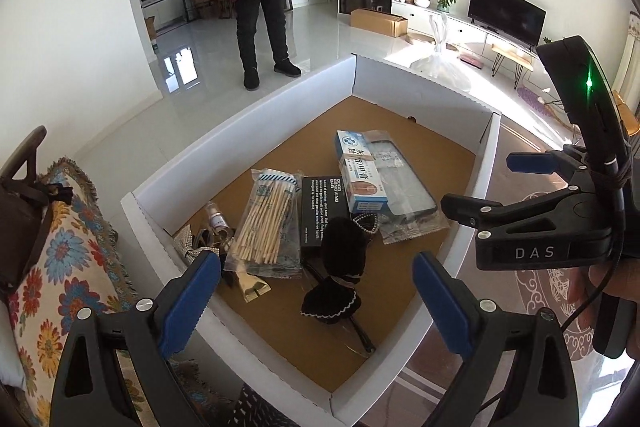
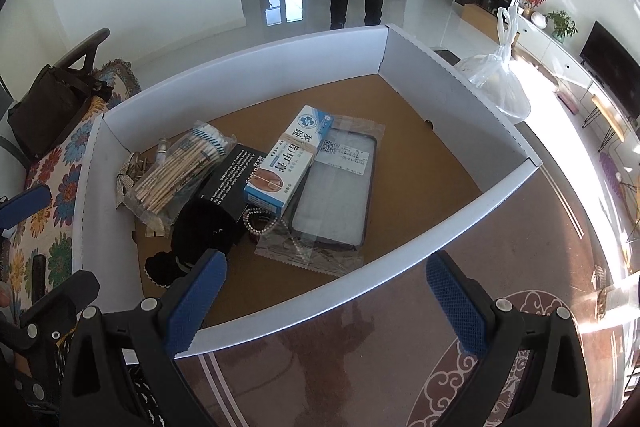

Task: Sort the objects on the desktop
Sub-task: 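Open both tools to release the scrunchie and box in the tray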

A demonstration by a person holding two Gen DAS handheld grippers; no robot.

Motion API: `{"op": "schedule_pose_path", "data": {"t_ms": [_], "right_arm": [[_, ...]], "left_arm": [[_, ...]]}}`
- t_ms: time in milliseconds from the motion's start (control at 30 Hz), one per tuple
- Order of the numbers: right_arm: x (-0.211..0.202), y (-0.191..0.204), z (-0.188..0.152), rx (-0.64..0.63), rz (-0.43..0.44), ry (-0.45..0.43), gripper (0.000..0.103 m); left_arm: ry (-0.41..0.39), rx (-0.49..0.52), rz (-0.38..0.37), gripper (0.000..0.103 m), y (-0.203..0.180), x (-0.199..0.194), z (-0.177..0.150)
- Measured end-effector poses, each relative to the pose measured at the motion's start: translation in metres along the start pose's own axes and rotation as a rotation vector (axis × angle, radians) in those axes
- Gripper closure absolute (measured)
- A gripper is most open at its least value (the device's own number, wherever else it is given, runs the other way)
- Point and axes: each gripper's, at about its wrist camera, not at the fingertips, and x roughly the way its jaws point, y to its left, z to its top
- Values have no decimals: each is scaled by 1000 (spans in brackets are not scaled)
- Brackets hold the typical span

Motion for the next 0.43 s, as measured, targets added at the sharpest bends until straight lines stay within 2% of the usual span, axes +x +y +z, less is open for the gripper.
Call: {"op": "schedule_pose_path", "data": {"t_ms": [267, 367, 433], "right_arm": [[4, -1, 16, 13, 0, 1, 3], [7, 4, 19, -1, 1, 4, 3], [11, 8, 20, -11, 1, 10, 3]], "left_arm": [[74, -50, -90, 3, 11, 14, 7], [57, -103, -129, 0, 18, 15, 4], [41, -94, -113, 0, 17, 14, 4]]}}
